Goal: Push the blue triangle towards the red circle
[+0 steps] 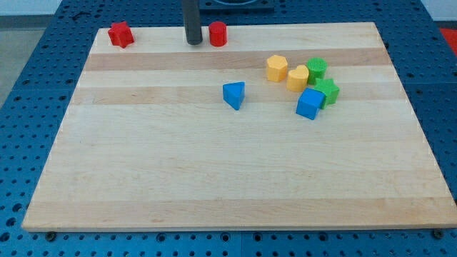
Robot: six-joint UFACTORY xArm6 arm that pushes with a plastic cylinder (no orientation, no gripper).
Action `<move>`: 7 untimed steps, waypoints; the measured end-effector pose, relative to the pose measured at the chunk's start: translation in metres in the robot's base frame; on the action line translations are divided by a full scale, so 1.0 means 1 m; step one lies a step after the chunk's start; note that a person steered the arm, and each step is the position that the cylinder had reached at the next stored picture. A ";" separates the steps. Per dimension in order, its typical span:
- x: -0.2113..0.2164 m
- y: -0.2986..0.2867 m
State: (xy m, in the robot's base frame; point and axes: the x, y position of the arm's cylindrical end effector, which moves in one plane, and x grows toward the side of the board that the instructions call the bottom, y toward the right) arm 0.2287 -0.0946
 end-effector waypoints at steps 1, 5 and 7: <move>0.000 0.014; 0.001 0.053; 0.099 0.016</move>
State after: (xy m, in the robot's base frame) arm 0.3273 -0.0783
